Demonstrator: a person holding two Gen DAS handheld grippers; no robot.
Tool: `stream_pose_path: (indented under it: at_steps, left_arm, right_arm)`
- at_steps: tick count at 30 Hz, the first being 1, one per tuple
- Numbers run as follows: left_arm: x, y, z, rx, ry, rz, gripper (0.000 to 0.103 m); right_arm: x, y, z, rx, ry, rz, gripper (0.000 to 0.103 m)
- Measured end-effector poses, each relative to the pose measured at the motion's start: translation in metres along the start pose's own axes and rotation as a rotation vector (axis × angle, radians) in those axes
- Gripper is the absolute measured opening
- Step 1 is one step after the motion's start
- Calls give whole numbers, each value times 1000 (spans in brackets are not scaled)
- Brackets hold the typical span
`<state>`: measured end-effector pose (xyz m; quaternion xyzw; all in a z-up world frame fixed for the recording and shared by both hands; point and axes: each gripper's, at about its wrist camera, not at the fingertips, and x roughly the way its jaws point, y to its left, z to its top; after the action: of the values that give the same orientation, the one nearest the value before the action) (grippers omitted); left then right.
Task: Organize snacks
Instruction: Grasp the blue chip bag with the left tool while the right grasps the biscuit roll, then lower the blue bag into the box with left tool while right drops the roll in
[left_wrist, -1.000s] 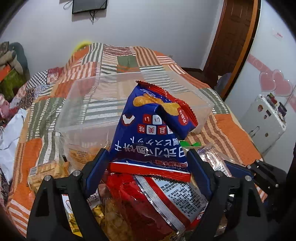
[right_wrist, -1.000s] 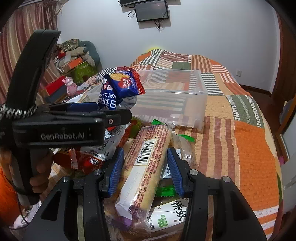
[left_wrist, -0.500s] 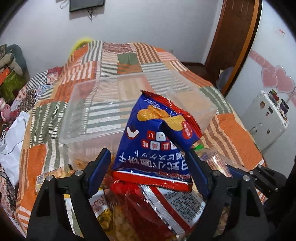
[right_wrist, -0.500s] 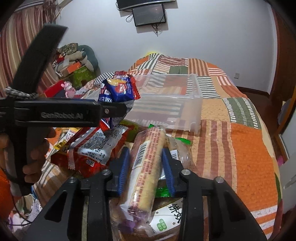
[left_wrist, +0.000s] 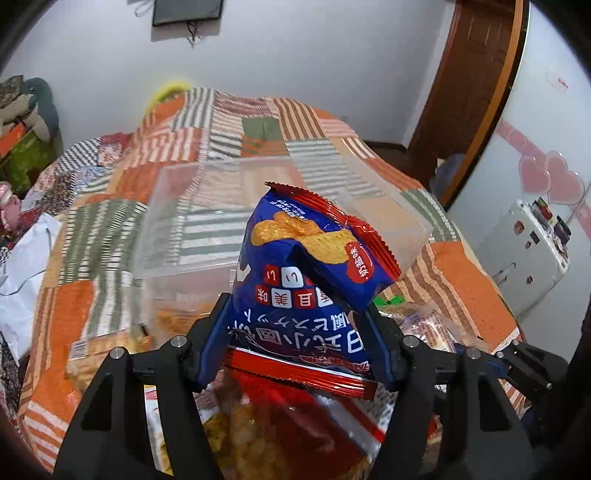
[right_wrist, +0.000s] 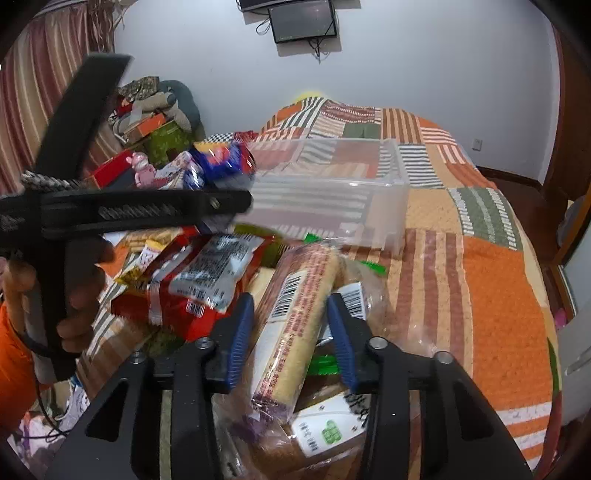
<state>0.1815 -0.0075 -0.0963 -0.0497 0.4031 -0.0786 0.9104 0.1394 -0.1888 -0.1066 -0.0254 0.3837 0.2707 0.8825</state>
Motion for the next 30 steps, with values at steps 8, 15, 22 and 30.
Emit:
stream_pose_path:
  at_steps: [8,15,22,30]
  left_arm:
    - [-38,1,-10,20,-77,13,65]
    - [-54,0,-21,28,-98,12,65]
    - [-66,6,-21,15,-135,15,65]
    - [-73,10,-15,4,-159,30,65]
  right_arm:
    - [7,9,-5,-49,30,-31,49]
    - [18,6,-6,-20,57,-29,27]
    - [2,-1,1,17,-2,-33,21]
    - [-17,3,23,23,-82,-22,21]
